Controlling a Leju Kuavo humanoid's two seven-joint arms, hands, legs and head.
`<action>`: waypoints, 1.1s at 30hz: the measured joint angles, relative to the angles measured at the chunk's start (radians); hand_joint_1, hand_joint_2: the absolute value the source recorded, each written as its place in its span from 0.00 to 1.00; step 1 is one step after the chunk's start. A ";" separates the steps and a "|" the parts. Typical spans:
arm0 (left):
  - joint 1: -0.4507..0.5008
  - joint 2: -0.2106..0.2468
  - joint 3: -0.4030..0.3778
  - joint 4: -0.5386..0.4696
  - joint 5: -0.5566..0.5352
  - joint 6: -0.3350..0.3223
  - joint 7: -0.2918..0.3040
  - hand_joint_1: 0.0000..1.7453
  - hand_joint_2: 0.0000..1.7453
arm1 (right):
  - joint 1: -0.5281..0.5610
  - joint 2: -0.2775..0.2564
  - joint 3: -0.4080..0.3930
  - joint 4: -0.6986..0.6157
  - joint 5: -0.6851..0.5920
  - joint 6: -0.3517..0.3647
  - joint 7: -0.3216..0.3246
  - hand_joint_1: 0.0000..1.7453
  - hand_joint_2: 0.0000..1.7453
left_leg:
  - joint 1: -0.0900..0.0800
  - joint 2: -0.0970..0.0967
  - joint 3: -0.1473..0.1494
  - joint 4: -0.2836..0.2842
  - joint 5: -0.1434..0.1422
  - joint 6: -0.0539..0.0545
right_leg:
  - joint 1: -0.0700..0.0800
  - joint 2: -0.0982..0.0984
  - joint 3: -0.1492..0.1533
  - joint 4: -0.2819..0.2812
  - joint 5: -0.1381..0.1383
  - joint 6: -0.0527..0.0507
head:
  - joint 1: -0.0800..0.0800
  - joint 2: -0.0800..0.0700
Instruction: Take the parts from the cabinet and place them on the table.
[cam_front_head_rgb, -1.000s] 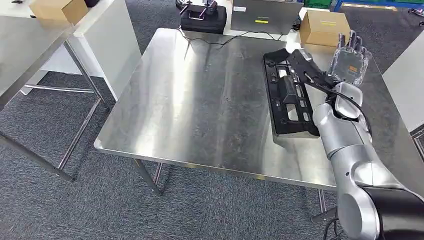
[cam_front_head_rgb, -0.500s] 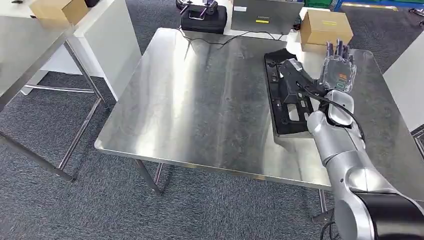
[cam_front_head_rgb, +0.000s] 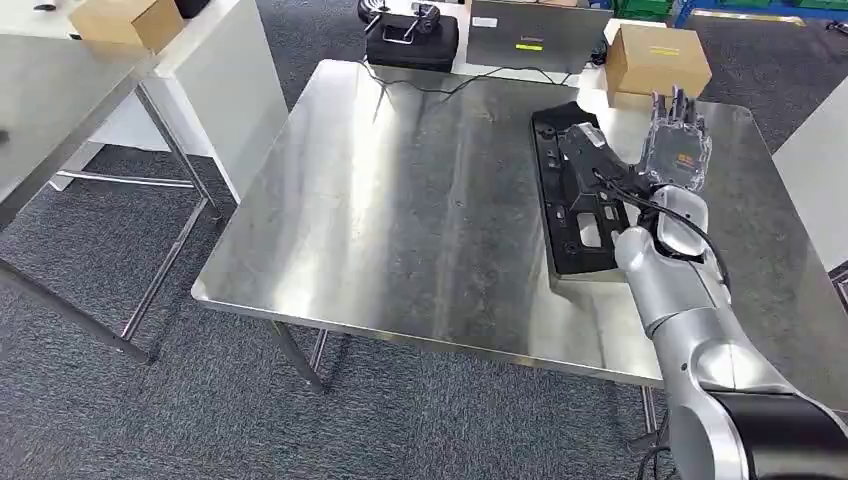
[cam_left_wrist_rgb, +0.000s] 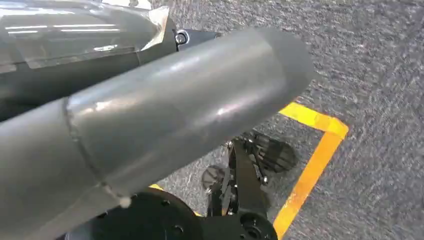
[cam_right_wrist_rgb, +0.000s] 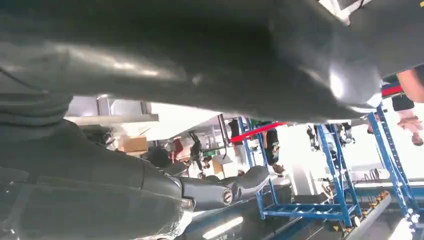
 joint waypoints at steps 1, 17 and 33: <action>0.000 0.000 0.000 0.000 0.000 -0.003 -0.001 0.00 0.00 | 0.001 0.000 0.000 0.000 0.000 0.005 -0.003 0.00 0.00 | 0.002 0.001 -0.001 -0.001 0.001 -0.006 | 0.000 0.001 -0.005 0.000 0.003 -0.011 | -0.001 0.000; 0.000 -0.002 0.000 0.000 0.002 -0.006 -0.003 0.00 0.00 | -0.018 0.002 0.003 0.001 -0.011 0.022 -0.024 0.00 0.00 | 0.004 0.005 0.019 0.009 -0.026 -0.018 | 0.015 0.000 -0.021 0.007 0.021 -0.038 | -0.015 0.000; -0.003 -0.009 0.006 0.000 0.010 -0.008 -0.005 0.00 0.00 | -0.033 0.004 0.017 0.016 -0.020 0.036 -0.035 0.00 0.00 | 0.002 0.007 -0.023 0.002 0.030 -0.008 | 0.021 0.000 0.024 0.001 -0.020 -0.032 | -0.004 0.000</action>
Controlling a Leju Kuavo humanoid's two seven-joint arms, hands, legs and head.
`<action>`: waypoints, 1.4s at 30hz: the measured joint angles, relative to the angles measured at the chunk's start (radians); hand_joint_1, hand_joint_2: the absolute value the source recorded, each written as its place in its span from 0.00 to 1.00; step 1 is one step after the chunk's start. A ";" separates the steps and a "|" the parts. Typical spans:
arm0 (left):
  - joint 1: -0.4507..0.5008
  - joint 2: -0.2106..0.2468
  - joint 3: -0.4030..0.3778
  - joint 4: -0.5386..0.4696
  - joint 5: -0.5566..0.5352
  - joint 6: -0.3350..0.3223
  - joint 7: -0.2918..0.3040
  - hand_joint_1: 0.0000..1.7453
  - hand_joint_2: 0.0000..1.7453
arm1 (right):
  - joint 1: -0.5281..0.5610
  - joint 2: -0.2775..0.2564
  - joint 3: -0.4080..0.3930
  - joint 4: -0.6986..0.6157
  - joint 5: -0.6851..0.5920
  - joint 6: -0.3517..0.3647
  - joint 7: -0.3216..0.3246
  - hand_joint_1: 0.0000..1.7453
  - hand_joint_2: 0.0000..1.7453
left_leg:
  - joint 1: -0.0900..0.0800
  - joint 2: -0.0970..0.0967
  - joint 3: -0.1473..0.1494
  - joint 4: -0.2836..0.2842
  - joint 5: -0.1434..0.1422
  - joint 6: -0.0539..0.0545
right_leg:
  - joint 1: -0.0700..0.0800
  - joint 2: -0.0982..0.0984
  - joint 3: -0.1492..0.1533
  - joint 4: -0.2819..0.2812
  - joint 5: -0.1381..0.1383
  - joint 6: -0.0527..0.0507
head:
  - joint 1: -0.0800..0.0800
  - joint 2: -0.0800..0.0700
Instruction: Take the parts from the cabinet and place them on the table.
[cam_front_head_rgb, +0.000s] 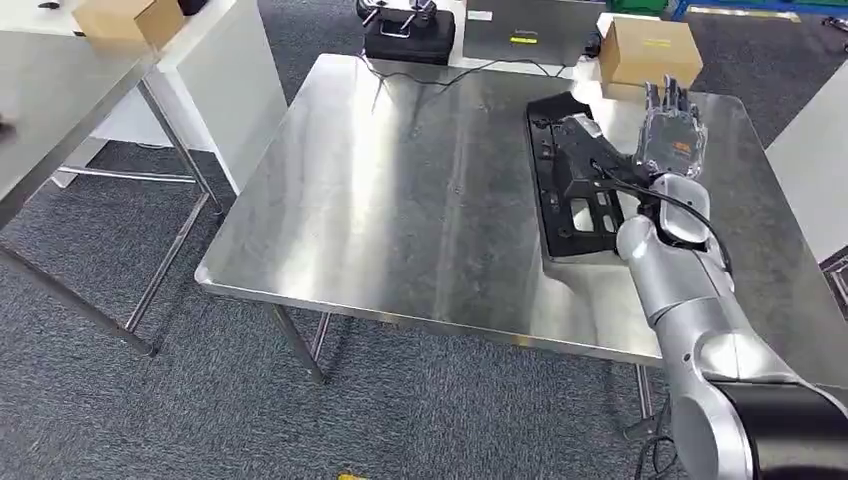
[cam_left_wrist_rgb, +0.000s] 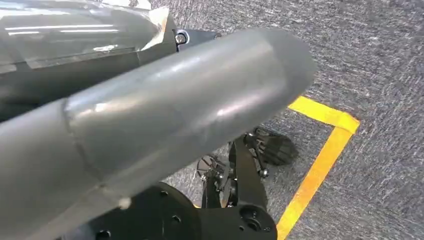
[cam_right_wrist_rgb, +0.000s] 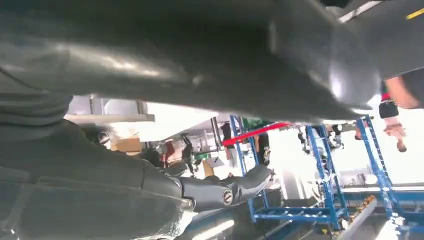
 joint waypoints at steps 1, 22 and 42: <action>0.001 0.000 0.001 0.000 0.001 0.000 0.000 0.00 0.00 | 0.000 0.001 0.000 0.002 -0.003 0.000 -0.003 0.00 0.00 | 0.000 0.000 0.000 -0.003 0.005 -0.007 | 0.001 0.000 -0.002 -0.001 0.004 -0.006 | 0.000 0.000; -0.001 0.001 0.017 0.000 0.003 0.000 -0.010 0.00 0.00 | 0.013 0.012 0.004 0.014 -0.084 0.000 -0.067 0.00 0.00 | 0.007 0.002 0.023 0.002 -0.031 0.032 | -0.014 -0.004 -0.192 0.315 -0.102 -0.001 | 0.002 0.000; 0.001 -0.008 0.050 0.000 0.034 0.012 -0.032 0.00 0.00 | 0.168 0.027 0.117 -0.171 -0.178 -0.040 -0.132 0.00 0.00 | 0.025 0.001 0.063 0.070 -0.080 -0.043 | -0.016 -0.009 -0.054 0.008 0.045 -0.020 | -0.009 0.000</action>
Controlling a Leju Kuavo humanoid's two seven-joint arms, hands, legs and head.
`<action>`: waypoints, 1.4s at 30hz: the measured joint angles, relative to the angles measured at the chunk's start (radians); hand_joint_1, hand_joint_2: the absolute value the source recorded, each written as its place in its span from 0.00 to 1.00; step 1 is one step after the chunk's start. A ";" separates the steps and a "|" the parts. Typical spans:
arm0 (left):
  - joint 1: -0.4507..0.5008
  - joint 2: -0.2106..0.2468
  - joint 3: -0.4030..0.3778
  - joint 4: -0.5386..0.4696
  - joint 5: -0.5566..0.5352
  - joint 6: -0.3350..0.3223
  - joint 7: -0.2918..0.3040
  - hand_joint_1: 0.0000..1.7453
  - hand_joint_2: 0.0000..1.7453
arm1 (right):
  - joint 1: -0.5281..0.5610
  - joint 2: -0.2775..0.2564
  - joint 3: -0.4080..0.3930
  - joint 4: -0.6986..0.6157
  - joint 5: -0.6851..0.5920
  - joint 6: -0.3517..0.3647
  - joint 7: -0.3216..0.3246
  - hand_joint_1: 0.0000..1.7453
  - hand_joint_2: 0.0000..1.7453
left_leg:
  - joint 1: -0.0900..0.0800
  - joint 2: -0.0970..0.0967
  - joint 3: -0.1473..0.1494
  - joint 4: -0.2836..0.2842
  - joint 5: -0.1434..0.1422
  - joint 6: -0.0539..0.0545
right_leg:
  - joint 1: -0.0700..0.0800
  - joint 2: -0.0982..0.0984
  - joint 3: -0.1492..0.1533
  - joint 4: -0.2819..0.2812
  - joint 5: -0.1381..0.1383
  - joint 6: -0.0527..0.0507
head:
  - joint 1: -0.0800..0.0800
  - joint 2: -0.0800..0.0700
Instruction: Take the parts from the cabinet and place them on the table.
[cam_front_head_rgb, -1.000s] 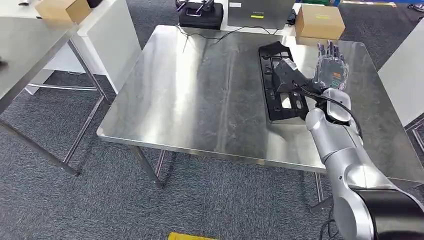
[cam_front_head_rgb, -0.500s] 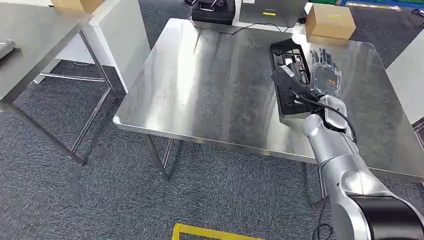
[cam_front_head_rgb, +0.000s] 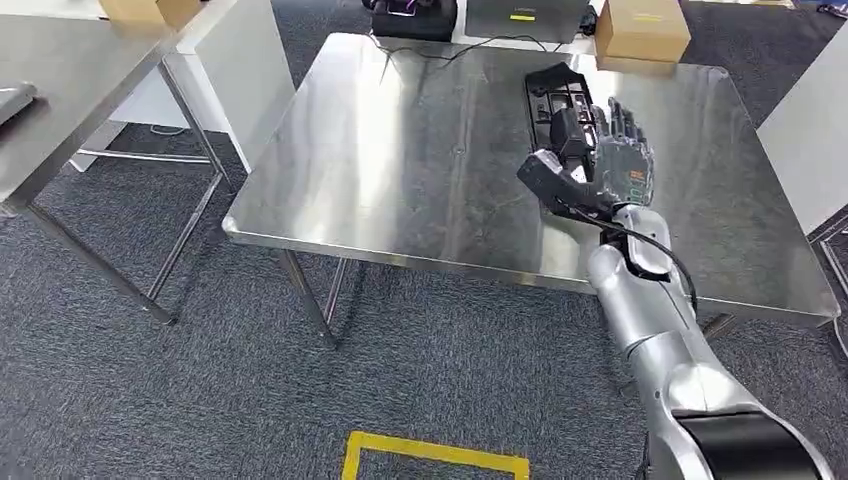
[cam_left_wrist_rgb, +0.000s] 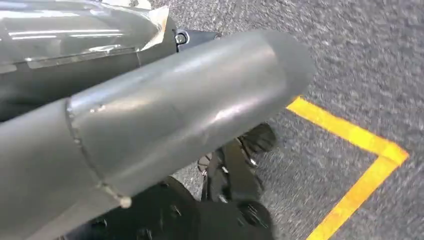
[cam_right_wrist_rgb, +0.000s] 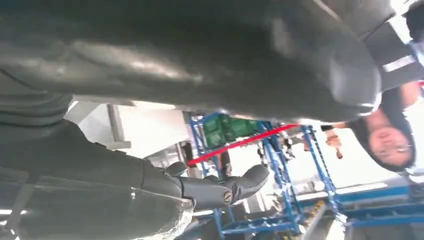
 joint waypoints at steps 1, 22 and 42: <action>-0.002 -0.002 0.004 0.000 0.003 0.002 -0.003 0.00 0.00 | 0.024 -0.003 0.011 -0.038 -0.010 -0.008 -0.001 0.00 0.00 | -0.002 -0.003 0.034 -0.053 -0.035 0.000 | 0.005 0.000 -0.009 0.004 0.003 0.005 | -0.001 0.000; 0.001 -0.024 0.055 0.000 0.028 0.034 -0.038 0.00 0.00 | 0.720 -0.143 0.027 -0.773 -0.100 -0.151 0.058 0.00 0.00 | -0.026 -0.006 -0.084 -0.053 0.068 0.030 | 0.014 -0.001 0.115 -0.037 -0.072 -0.005 | 0.023 0.000; -0.005 -0.020 0.033 0.000 -0.065 -0.011 0.000 0.00 0.00 | 0.726 0.013 -0.433 0.112 -0.556 -0.068 0.003 0.00 0.00 | -0.019 -0.003 -0.012 -0.077 0.029 0.072 | 0.006 0.001 -0.099 0.316 -0.181 0.034 | 0.017 0.000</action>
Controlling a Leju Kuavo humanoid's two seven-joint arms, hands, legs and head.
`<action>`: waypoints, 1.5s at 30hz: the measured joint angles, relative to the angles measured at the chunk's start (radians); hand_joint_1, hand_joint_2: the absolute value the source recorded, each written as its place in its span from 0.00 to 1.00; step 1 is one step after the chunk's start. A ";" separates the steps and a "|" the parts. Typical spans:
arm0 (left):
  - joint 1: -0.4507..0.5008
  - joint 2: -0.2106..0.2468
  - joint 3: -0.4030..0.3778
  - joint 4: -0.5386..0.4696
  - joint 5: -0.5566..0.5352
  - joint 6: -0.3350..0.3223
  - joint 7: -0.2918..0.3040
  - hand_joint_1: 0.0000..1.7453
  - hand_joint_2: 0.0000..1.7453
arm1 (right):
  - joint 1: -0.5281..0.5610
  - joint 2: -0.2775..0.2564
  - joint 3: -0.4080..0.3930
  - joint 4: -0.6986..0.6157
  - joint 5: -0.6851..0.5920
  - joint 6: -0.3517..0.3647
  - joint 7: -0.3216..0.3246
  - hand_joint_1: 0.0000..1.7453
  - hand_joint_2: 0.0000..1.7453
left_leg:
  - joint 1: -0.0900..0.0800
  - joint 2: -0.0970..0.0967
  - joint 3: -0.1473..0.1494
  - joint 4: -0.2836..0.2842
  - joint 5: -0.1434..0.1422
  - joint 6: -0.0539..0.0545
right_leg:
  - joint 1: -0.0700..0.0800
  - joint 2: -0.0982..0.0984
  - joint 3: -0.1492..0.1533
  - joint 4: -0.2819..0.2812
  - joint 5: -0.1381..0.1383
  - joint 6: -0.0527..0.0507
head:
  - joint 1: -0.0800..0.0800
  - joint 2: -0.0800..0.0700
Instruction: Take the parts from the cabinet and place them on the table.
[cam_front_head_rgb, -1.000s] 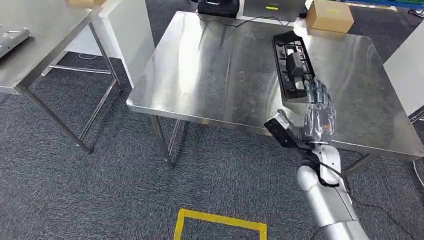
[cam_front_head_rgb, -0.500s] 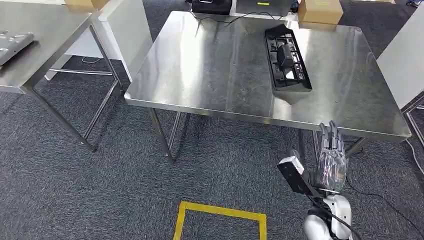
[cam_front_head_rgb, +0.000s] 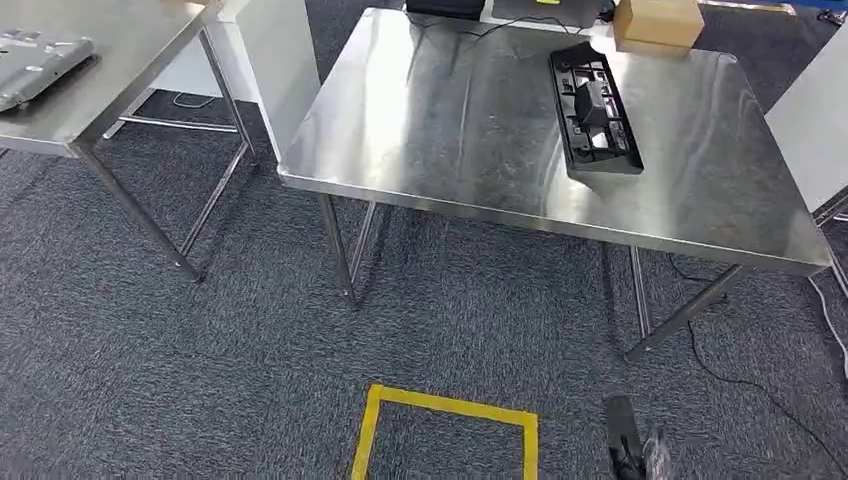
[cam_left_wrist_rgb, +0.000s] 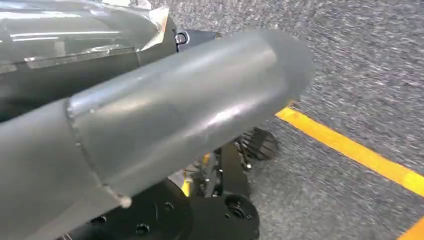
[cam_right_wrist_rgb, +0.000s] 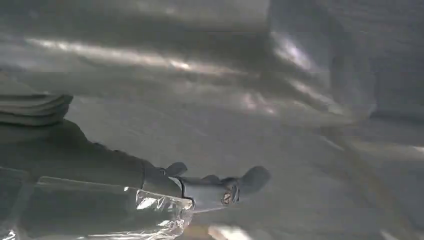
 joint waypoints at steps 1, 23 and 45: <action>0.000 0.000 -0.001 0.000 -0.001 0.000 0.000 0.00 0.00 | 0.003 0.004 -0.014 0.034 -0.003 0.004 0.002 0.00 0.00 | 0.000 0.000 -0.009 0.000 0.006 -0.002 | 0.000 0.000 0.023 -0.023 0.012 0.008 | 0.000 0.000; -0.019 0.014 -0.103 0.001 -0.126 0.034 0.060 0.00 0.00 | 0.028 0.078 -0.149 0.265 0.007 0.324 0.339 0.00 0.00 | -0.011 0.001 0.082 -0.009 -0.063 -0.035 | 0.012 0.002 0.135 -0.328 0.164 -0.024 | -0.019 0.000; -0.111 -0.010 -0.173 0.001 -0.158 -0.053 0.146 0.00 0.00 | -0.010 0.074 -0.090 0.279 0.066 0.377 0.373 0.00 0.00 | 0.008 0.006 -0.134 0.276 -0.151 -0.079 | 0.005 0.003 0.185 -0.360 0.136 -0.060 | -0.016 0.000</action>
